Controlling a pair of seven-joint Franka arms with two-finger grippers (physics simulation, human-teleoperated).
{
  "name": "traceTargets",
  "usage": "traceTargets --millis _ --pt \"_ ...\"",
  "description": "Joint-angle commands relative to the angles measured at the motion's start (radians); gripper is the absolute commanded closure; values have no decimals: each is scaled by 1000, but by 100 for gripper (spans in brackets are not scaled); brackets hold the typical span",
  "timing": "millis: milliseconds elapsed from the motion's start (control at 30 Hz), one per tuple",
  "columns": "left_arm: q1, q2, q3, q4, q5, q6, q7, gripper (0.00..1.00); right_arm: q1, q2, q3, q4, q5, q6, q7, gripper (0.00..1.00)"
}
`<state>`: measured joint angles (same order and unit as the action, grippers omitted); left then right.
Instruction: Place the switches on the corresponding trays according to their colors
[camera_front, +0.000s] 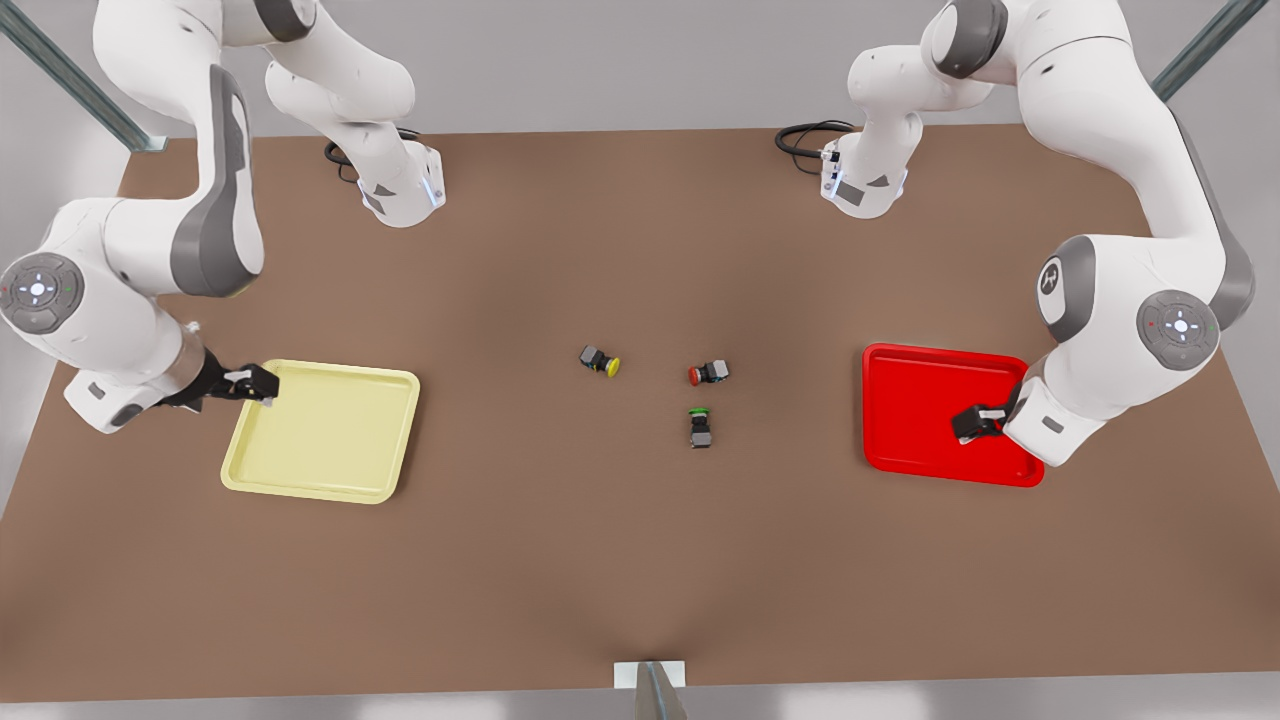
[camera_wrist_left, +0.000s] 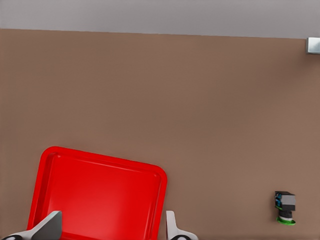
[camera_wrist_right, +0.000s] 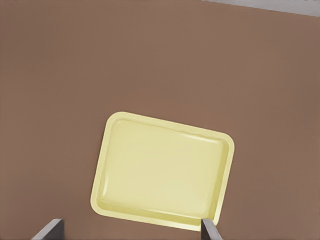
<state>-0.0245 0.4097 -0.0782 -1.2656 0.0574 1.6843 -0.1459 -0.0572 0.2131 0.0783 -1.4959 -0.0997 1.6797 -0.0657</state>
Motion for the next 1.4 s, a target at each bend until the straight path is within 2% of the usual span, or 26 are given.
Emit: traceTargets --millis 0,67,200,267,300,400,433,533,567,700,800,933,1033,1367 --pt "0 0 0 0 -1 0 0 0 -1 0 0 -1 0 0 0 0" --pt "-2 1 0 0 1 -3 8 0 2 0 1 0 0 2 3 0" --pt "-63 40 -6 -17 -2 -91 547 0 128 2 11 -12 14 -2 1 0" --pt "-126 74 -8 -35 -2 -94 733 0 149 17 90 -9 34 2 -6 0" --pt "-149 70 -11 -78 -4 -81 773 0 198 25 92 -4 29 3 -3 0" --pt "-199 55 -98 -258 -5 121 789 0 307 81 107 -1 35 24 1 0" --pt "-202 47 -123 -325 -5 195 790 0 312 103 169 -3 34 51 -5 0" --pt "-204 20 -184 -529 -5 397 790 0 407 141 187 -14 35 130 -14 0" --pt "-221 14 -186 -601 -5 485 790 0 418 152 195 -41 34 175 -16 0" --pt "-273 35 -186 -689 -5 629 782 0 447 206 247 -50 15 247 -98 0" --pt "-285 15 -186 -813 -4 736 778 0 444 215 291 -141 15 334 -109 0" --pt "-331 24 -186 -839 -4 741 775 0 445 215 295 -306 14 489 -129 0" --pt "-339 41 -186 -836 -5 784 767 0 441 204 307 -469 12 676 -148 0" --pt "-382 98 -186 -833 -5 862 718 0 467 308 319 -481 11 713 -103 0"
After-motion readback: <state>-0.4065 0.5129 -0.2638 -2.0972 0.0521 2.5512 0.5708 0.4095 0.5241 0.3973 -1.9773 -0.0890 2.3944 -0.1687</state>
